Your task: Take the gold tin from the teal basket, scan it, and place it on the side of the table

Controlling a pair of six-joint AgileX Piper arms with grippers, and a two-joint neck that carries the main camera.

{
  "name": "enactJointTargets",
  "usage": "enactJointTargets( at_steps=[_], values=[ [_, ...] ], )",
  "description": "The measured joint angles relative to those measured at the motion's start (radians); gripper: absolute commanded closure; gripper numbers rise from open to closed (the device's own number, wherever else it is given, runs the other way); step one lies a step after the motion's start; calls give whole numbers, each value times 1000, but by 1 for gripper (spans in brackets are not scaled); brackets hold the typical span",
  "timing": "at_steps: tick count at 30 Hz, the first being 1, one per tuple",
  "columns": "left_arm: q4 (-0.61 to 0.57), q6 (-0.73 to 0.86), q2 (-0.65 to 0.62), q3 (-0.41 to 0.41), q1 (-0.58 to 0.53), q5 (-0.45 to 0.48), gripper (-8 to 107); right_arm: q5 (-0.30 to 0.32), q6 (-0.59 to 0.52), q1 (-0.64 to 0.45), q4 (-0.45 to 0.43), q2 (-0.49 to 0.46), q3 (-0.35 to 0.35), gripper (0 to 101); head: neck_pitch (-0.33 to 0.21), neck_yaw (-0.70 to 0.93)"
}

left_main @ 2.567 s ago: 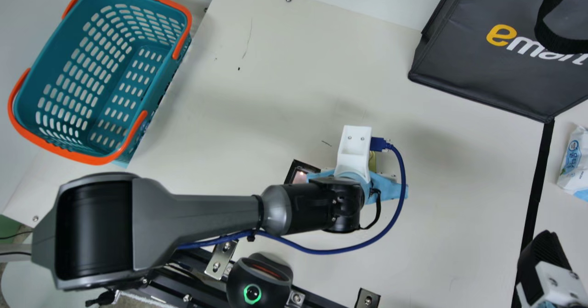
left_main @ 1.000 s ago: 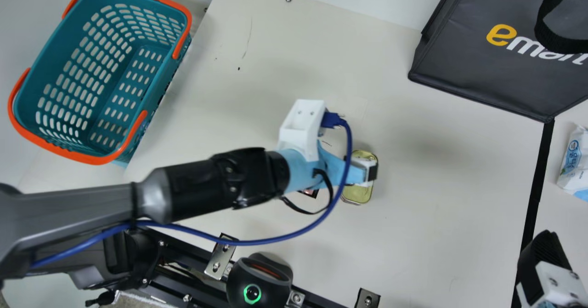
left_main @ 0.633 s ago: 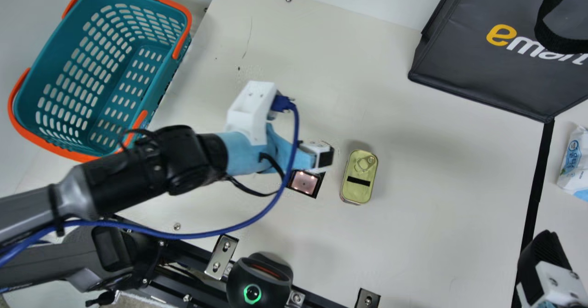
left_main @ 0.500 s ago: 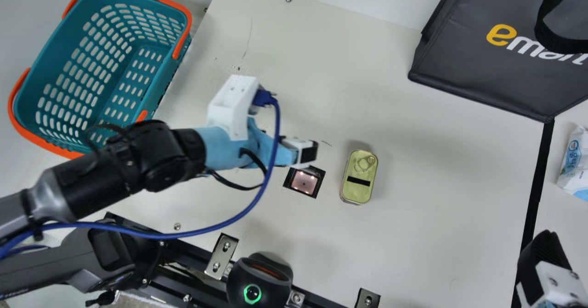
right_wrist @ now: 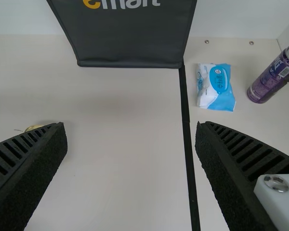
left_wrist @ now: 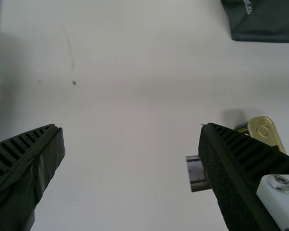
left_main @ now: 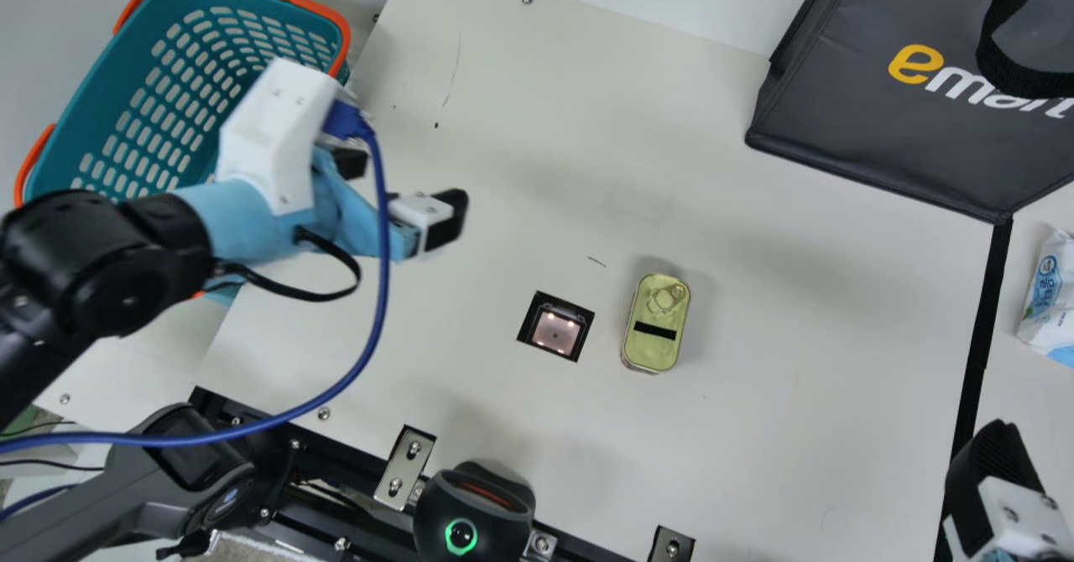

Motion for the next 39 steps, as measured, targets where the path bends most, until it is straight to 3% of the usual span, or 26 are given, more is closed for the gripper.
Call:
enactJointTargets(
  at_steps=[7, 25, 32, 39],
  values=[
    [69, 36, -61, -78, 76, 78, 9, 0, 0, 0, 0, 0, 0, 6, 0, 0],
    [69, 38, -61, -78, 76, 81, 9, -1, 0, 0, 0, 0, 0, 6, 0, -342],
    [69, 38, -61, -78, 76, 81, 9, -1, 0, 16, 5, 9, 0, 6, 0, -347],
    [69, 38, -61, -78, 76, 81, 9, 4, -17, 91, 73, 53, -8, 6, 0, -347]
  ],
)
